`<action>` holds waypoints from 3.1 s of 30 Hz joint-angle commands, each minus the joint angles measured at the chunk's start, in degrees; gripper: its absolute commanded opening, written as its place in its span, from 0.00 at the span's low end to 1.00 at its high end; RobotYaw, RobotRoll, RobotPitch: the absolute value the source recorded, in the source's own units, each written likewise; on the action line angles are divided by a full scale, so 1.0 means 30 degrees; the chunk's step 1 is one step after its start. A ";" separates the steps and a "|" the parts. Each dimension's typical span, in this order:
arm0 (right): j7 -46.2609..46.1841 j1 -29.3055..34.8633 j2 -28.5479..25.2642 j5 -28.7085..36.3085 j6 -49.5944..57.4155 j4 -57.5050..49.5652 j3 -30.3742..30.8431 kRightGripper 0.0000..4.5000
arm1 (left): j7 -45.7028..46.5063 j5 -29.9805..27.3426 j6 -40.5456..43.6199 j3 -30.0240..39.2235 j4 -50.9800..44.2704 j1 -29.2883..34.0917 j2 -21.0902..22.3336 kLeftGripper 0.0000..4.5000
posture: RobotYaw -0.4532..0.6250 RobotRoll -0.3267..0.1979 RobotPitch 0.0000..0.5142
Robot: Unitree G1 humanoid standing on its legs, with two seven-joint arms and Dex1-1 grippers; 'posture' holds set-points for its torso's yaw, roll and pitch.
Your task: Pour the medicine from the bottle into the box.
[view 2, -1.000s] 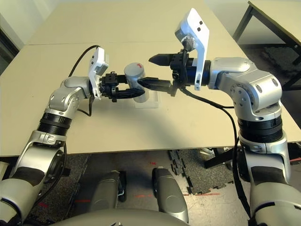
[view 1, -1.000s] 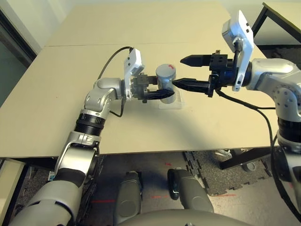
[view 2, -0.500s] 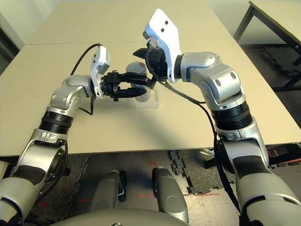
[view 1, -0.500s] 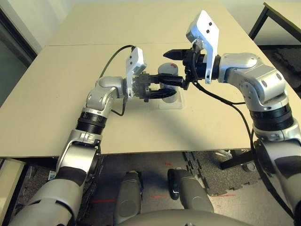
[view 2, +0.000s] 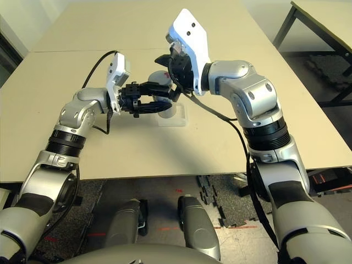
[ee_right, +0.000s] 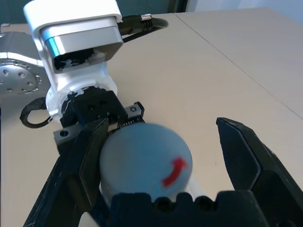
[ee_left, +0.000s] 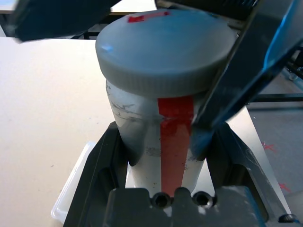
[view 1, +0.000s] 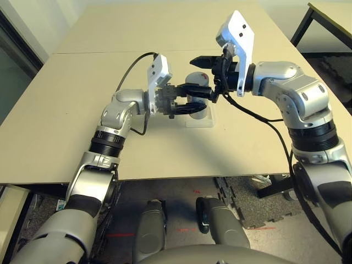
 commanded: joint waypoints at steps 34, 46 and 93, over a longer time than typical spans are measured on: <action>-0.0772 0.3220 -0.4051 0.1854 0.2156 -0.2431 -0.3609 1.00 | -0.0648 0.0206 -0.0701 -0.0151 0.0529 0.0178 0.0042 0.56 | 0.23 0.62 0.22; -0.0440 0.2034 -0.2879 0.4326 0.3766 -0.3638 -0.3030 1.00 | -0.0734 0.0318 -0.0830 -0.0220 0.0805 -0.0013 0.0026 0.56 | 0.23 0.62 0.22; 0.0361 -0.2908 -0.0310 0.2997 0.1705 0.0888 -0.2124 0.57 | -0.0759 0.1150 -0.1032 -0.0882 0.0619 0.0612 -0.0047 0.56 | 0.25 0.62 0.22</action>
